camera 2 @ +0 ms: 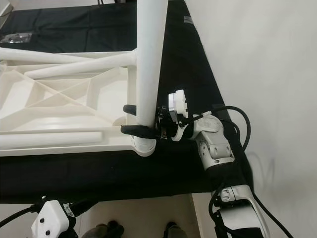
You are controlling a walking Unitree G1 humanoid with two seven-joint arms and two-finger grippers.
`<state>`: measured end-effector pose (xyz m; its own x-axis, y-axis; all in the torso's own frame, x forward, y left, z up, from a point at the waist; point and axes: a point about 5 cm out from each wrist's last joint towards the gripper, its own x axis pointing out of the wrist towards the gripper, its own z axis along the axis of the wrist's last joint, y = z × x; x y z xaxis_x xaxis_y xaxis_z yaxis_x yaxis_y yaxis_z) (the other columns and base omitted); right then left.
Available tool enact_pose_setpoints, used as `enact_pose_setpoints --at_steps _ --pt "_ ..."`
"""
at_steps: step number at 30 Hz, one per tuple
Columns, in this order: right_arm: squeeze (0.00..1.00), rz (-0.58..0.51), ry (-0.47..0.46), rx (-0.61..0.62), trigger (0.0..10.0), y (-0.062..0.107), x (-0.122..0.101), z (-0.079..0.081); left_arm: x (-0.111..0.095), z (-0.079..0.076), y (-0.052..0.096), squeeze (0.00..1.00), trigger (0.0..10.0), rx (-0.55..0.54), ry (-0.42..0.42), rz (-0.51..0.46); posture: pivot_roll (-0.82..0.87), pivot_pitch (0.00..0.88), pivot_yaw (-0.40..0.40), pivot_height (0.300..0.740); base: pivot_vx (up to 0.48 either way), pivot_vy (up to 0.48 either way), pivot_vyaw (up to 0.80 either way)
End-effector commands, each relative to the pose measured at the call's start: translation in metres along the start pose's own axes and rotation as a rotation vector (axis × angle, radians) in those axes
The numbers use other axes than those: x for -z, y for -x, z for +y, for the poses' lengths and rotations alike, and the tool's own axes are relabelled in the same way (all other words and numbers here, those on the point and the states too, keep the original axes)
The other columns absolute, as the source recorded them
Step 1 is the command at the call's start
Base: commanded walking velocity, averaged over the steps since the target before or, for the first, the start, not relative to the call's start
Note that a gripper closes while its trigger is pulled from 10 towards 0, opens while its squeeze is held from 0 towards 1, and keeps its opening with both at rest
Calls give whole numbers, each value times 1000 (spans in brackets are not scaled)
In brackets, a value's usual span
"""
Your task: Building children table
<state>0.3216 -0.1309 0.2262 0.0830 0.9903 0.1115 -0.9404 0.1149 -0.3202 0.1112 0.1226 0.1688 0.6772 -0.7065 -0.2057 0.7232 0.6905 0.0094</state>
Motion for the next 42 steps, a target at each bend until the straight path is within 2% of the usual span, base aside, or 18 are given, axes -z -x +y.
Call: enact_pose_setpoints --at_steps 1,5,11,20,24,29,36,42 --pt "0 186 -117 18 10000 15 39 14 3 -1 2 0 10000 17 2 30 141 323 42 740 0 0 0" --pt "0 191 -114 12 10000 17 40 17 3 0 1 0 10000 17 -2 29 146 324 44 740 0 0 0" --pt "0 172 -119 76 10000 17 43 15 2 2 1 0 10000 13 -9 28 148 324 44 740 0 0 0" --pt "0 280 -74 -26 10000 20 53 28 2 3 0 0 10000 16 -12 24 145 327 43 740 0 0 0" --pt "0 340 -58 -77 10000 24 55 27 2 3 -1 0 10000 16 -12 22 146 329 41 740 0 0 0" --pt "0 352 -58 -80 10000 24 55 24 2 3 -2 0 10000 15 -13 21 147 328 39 740 0 0 0" --pt "0 325 -118 31 10000 20 54 11 1 3 -2 0 10000 14 -15 20 146 332 36 740 0 0 0" --pt "0 389 -184 175 10000 24 68 2 1 3 -1 0 10000 13 -15 19 147 335 37 740 0 0 0"
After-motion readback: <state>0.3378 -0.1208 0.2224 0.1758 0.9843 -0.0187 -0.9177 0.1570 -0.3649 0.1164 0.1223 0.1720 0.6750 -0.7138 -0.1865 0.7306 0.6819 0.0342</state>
